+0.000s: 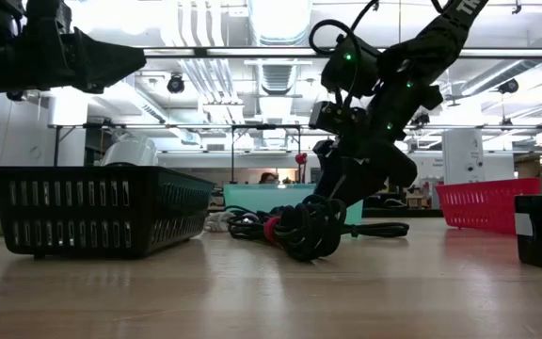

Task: Pick and place items into bin
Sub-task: Put the blue charger adapter into the red bin

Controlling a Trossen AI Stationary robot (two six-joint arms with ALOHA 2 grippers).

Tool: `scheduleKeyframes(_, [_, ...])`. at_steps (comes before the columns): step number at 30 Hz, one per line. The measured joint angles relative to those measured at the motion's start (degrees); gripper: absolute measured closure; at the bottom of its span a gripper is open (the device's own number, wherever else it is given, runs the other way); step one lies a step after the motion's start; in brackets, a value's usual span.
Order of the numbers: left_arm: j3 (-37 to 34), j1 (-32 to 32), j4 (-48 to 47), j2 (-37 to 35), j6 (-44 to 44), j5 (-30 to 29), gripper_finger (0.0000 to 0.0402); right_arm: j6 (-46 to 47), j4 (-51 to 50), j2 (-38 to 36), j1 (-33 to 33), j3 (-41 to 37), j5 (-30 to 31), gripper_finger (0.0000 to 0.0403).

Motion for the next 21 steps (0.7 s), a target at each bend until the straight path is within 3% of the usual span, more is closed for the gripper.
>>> scheduleKeyframes(21, [0.0,0.0,0.0,0.0,0.0,0.0,0.0201,0.1,-0.2,1.0,0.0,0.1,-0.7,0.021])
